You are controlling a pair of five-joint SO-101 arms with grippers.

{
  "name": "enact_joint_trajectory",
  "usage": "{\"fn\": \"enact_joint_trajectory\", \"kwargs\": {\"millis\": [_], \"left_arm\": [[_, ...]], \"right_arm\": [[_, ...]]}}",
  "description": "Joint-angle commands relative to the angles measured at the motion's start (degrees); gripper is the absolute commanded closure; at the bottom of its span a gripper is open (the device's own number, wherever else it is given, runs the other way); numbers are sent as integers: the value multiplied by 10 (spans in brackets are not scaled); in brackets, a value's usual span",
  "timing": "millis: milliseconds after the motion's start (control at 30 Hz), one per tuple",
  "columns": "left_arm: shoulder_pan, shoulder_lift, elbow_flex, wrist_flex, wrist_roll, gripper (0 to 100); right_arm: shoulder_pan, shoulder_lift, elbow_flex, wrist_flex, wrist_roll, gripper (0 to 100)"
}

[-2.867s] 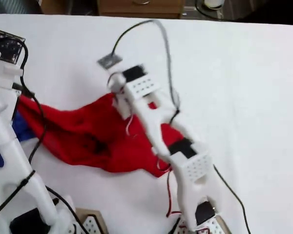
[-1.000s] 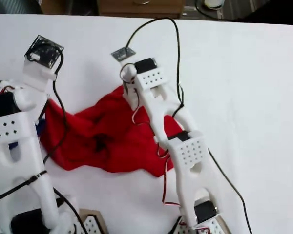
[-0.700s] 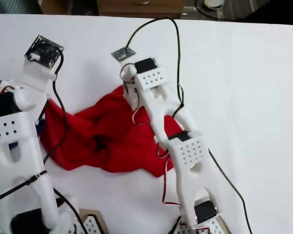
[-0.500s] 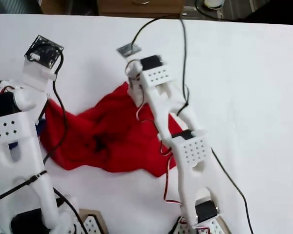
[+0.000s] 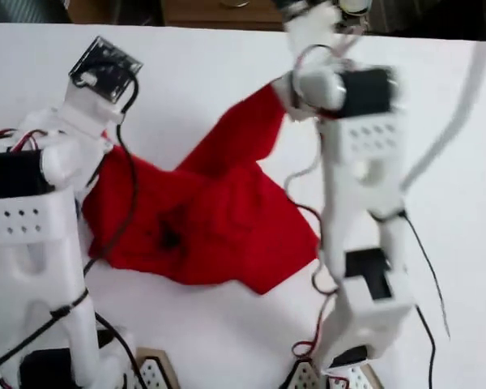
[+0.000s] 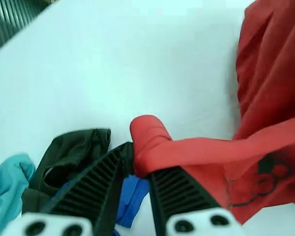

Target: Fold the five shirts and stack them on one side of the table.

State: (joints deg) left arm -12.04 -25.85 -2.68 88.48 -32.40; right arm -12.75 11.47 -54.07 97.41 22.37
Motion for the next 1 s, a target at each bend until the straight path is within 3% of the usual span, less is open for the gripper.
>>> {"fn": "enact_joint_trajectory", "kwargs": {"millis": [0,200,400,667,833,967], "left_arm": [[42,-17,-95,39,30,973],[86,-17,-242,108,73,973],[83,-18,-362,134,76,973],[17,-18,-385,129,76,973],[-35,-18,-387,112,87,973],[-39,-18,-385,109,105,973]], "right_arm": [[29,-107,-2,4,4,977],[47,-223,-6,3,55,977],[109,-312,-7,-31,61,977],[182,-331,-2,-116,55,977],[193,-297,-2,-118,55,977],[190,-273,-2,-118,55,977]]}}
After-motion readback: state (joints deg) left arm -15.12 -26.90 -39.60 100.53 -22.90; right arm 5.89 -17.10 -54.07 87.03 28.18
